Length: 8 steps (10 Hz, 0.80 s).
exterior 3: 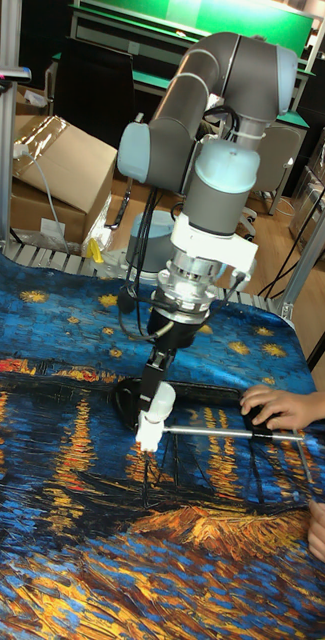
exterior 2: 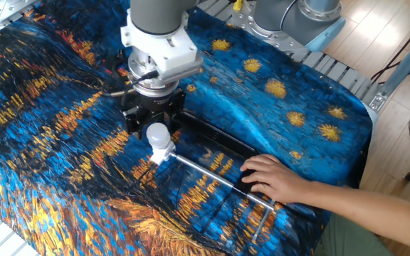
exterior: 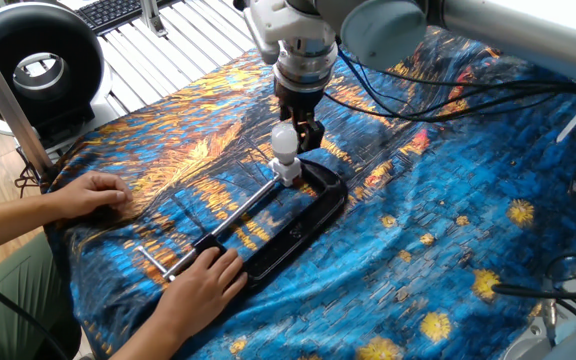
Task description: Take out the light bulb by rotating it
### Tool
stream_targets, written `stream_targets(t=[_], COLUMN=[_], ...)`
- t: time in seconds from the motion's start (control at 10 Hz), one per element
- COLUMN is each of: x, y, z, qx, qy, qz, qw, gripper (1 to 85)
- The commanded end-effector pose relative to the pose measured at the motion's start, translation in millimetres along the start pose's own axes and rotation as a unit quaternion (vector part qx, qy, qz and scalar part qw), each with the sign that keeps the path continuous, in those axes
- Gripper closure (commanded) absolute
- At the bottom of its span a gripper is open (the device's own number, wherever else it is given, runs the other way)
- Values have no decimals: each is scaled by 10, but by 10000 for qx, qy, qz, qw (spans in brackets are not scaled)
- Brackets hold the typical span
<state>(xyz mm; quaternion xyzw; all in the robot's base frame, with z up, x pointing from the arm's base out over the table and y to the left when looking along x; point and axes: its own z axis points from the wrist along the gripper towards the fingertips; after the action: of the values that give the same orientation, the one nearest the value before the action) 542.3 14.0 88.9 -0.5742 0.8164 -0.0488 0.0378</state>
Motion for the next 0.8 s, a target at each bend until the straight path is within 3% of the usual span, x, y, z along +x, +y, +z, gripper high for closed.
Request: stream_targets(t=[0.0,0.2,0.4,0.5,0.7], x=[126,105,-10,-63,-83], y=[197,271,381,421,417], z=[-40,-31,-35,-46,-49], qx=[-415,-557,-821,-926,-921], qy=[112,145,75,56,88], qz=[1291,2431,3360,3809,4271], qw=[9907,9683,9383,9199,8995], gripper=[180,197,200,203,233])
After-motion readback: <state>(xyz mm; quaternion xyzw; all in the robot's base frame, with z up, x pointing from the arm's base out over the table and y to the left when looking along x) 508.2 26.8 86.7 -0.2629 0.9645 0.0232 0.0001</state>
